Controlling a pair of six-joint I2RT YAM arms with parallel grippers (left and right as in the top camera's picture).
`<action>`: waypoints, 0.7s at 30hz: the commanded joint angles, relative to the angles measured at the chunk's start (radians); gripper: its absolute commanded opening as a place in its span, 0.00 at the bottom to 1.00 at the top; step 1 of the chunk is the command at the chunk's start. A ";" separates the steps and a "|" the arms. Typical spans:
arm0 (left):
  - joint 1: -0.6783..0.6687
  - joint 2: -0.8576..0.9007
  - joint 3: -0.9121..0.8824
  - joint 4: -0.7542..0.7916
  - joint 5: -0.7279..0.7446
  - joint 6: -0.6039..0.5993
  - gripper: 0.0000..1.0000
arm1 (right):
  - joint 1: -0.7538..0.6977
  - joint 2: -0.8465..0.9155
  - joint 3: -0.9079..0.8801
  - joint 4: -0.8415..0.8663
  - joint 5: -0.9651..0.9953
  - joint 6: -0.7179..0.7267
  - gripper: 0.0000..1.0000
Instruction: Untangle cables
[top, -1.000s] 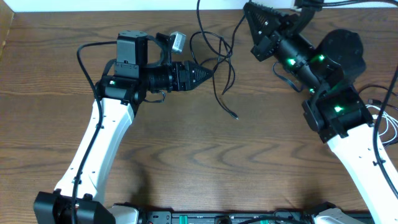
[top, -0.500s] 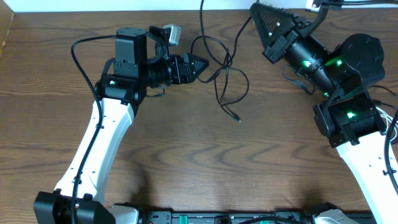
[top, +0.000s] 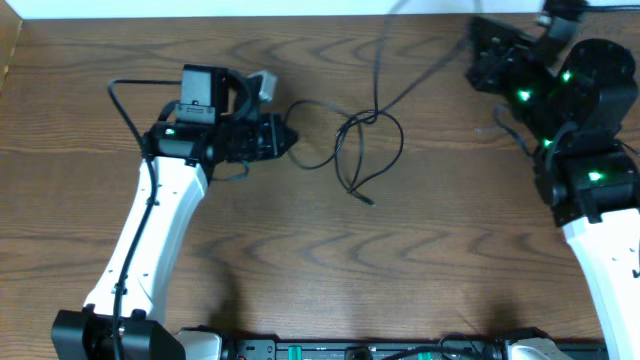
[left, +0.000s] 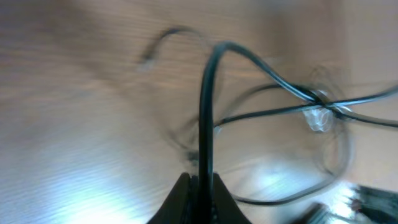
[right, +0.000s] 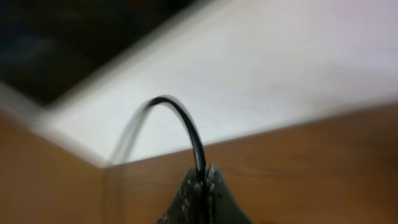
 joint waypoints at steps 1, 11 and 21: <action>0.061 -0.025 0.010 -0.052 -0.364 0.060 0.07 | -0.090 0.006 0.005 -0.115 0.365 -0.118 0.01; 0.136 -0.236 0.011 0.138 -0.282 -0.046 0.08 | -0.215 0.032 0.005 -0.182 0.536 -0.184 0.01; 0.137 -0.446 0.011 0.250 -0.425 -0.104 0.11 | -0.249 0.044 0.005 -0.220 0.812 -0.187 0.01</action>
